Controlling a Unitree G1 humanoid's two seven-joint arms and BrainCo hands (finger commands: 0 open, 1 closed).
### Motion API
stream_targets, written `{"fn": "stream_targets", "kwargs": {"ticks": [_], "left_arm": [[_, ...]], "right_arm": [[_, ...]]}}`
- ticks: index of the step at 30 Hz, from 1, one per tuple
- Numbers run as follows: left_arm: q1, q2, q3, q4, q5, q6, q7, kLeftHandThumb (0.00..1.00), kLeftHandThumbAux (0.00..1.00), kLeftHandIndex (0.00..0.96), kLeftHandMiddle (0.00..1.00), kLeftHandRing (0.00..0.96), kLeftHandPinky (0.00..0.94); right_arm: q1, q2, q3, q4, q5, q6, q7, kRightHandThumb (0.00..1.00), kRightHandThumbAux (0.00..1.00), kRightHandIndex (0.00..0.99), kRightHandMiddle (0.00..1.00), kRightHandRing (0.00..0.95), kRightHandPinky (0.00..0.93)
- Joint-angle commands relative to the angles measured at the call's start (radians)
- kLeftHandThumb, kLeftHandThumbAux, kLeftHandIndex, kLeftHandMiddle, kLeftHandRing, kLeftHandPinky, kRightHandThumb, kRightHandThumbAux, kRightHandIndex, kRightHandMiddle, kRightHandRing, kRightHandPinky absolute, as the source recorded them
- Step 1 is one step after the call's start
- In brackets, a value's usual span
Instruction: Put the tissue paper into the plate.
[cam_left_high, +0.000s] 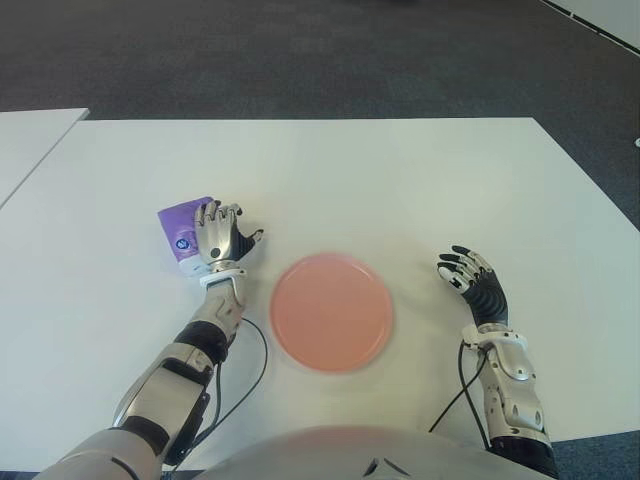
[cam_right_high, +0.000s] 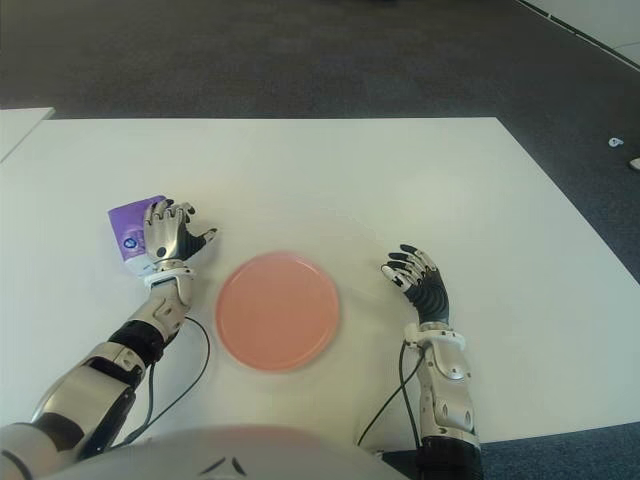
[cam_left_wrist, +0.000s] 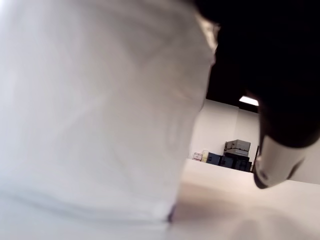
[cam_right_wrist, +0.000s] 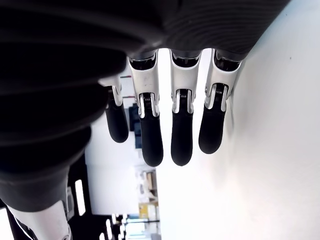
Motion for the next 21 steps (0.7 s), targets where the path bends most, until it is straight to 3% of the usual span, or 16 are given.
{"fn": "stream_targets", "kwargs": {"ticks": [1, 2, 3, 4, 7, 12, 21], "left_arm": [[0.075, -0.006, 0.008, 0.054, -0.047, -0.016, -0.009, 0.847, 0.665, 0.408, 0.558, 0.799, 0.764], [0.076, -0.003, 0.009, 0.05, -0.049, -0.023, -0.018, 0.845, 0.665, 0.409, 0.564, 0.789, 0.747], [0.077, -0.001, 0.008, 0.047, -0.05, -0.027, -0.023, 0.645, 0.599, 0.394, 0.476, 0.603, 0.584], [0.076, 0.0, 0.009, 0.043, -0.052, -0.03, -0.03, 0.513, 0.558, 0.384, 0.418, 0.483, 0.478], [0.076, -0.001, 0.007, 0.018, -0.052, -0.022, -0.042, 0.332, 0.486, 0.326, 0.316, 0.316, 0.32], [0.1, -0.006, 0.001, -0.149, -0.023, 0.054, -0.053, 0.232, 0.427, 0.266, 0.261, 0.243, 0.271], [0.125, 0.03, -0.01, -0.276, 0.002, 0.1, -0.114, 0.164, 0.35, 0.264, 0.201, 0.176, 0.221]], "right_arm": [[0.027, 0.018, 0.015, 0.042, -0.005, 0.041, -0.001, 0.353, 0.765, 0.246, 0.377, 0.359, 0.369], [0.027, 0.019, 0.015, 0.043, -0.005, 0.043, -0.001, 0.355, 0.766, 0.245, 0.377, 0.359, 0.368], [0.028, 0.019, 0.016, 0.044, -0.005, 0.044, 0.0, 0.363, 0.766, 0.245, 0.377, 0.36, 0.369], [0.028, 0.019, 0.016, 0.045, -0.004, 0.044, 0.001, 0.369, 0.766, 0.245, 0.376, 0.361, 0.369], [0.028, 0.021, 0.018, 0.046, -0.006, 0.044, 0.001, 0.377, 0.765, 0.246, 0.376, 0.363, 0.371], [0.025, 0.024, 0.023, 0.057, -0.015, 0.045, -0.006, 0.38, 0.766, 0.248, 0.373, 0.366, 0.375], [0.019, 0.037, 0.04, 0.064, -0.031, 0.045, -0.023, 0.353, 0.776, 0.234, 0.372, 0.37, 0.368]]}}
